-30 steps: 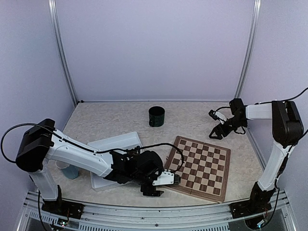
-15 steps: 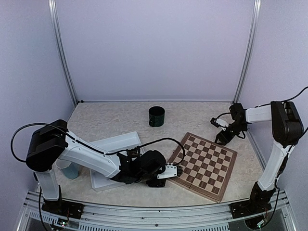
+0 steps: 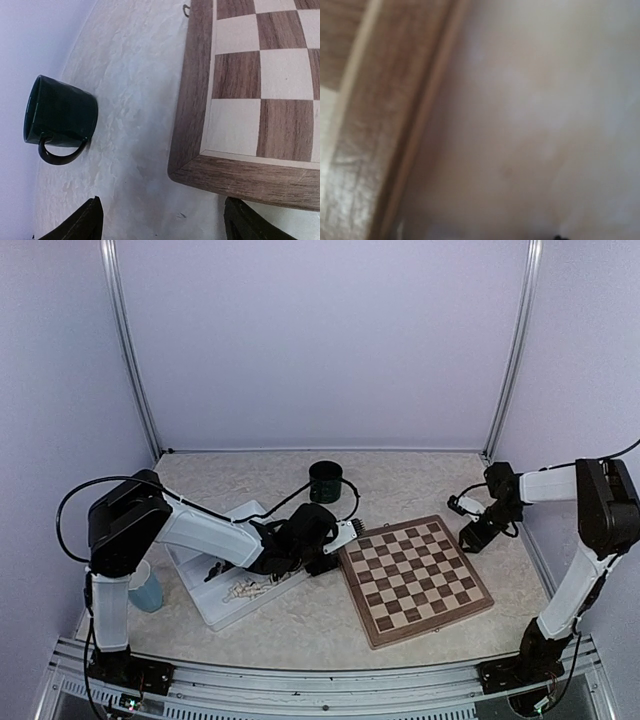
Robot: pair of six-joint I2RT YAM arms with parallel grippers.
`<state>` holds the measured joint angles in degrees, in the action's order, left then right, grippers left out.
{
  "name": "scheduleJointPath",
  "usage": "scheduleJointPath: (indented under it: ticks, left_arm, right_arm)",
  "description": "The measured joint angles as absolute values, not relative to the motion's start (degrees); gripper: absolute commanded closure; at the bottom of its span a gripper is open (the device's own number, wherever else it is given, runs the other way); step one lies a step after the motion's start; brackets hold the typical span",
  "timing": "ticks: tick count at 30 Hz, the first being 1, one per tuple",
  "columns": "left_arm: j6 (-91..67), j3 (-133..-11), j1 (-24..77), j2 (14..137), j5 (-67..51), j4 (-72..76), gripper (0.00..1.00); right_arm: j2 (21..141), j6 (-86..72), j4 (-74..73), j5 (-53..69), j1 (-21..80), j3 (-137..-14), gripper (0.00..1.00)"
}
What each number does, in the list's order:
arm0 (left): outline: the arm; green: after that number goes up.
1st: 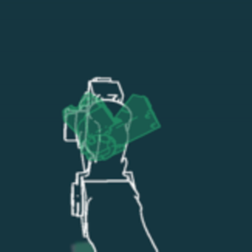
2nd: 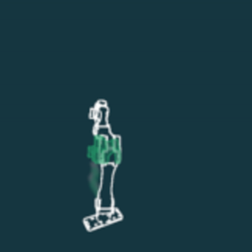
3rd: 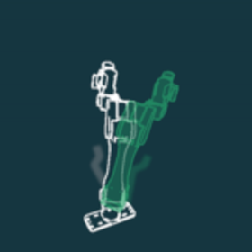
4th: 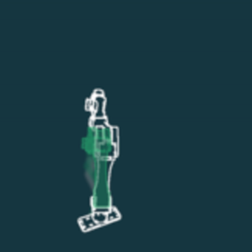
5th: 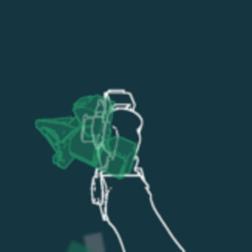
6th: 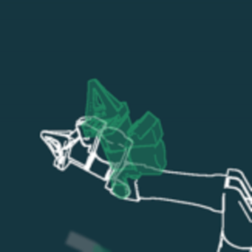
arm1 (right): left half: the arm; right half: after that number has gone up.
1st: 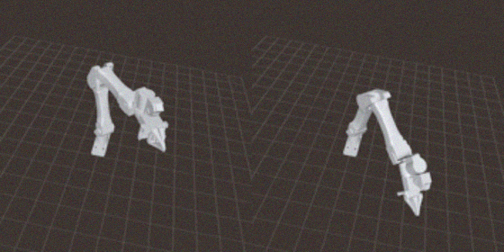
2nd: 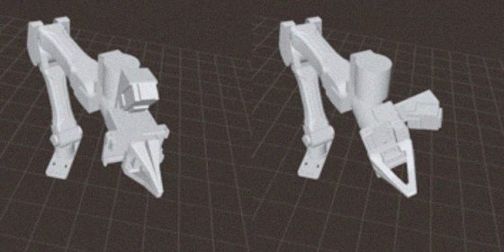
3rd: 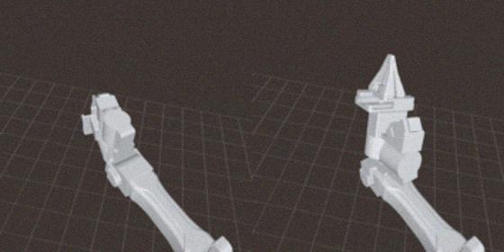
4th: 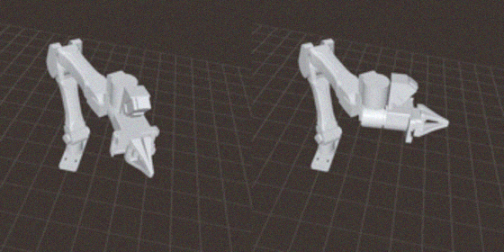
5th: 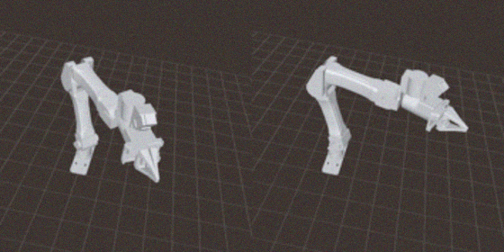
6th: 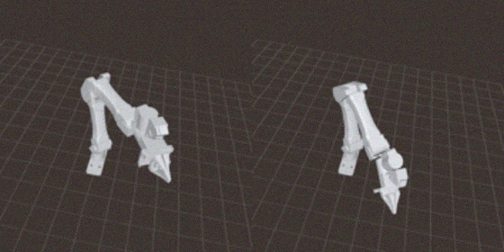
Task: Set up the chess pieces on the board
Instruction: Adjust the chessboard at the center of the board, then move the chessboard to the center of the board.
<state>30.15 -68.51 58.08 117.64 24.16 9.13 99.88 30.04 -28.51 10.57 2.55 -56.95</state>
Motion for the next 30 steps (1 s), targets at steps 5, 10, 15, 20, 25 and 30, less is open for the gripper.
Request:
scheduleJointPath:
  ticks: [5,10,15,20,25,30]
  left_arm:
    - [28.9,-68.7,57.6,117.7,24.4,10.8,0.18]
    - [27.9,-68.0,58.7,116.2,22.2,13.3,0.17]
    - [25.7,-65.9,60.1,109.9,18.1,13.7,0.17]
    - [20.8,-65.7,59.0,102.2,16.4,12.0,0.17]
    - [12.6,-65.7,54.2,95.5,15.6,7.6,0.20]
    - [2.6,-65.1,48.0,91.4,15.6,1.8,0.22]
  right_arm:
    - [96.3,29.9,-30.8,10.3,2.5,-53.6,0.35]
    - [89.1,32.6,-33.7,11.0,2.6,-51.4,0.30]
    - [78.6,37.7,-35.7,15.0,3.7,-51.2,0.18]
    - [70.2,42.1,-37.5,18.0,15.5,-49.4,0.14]
    - [68.9,44.2,-39.2,18.4,29.5,-47.0,0.07]
    - [71.3,45.3,-40.9,17.1,37.3,-46.7,0.03]
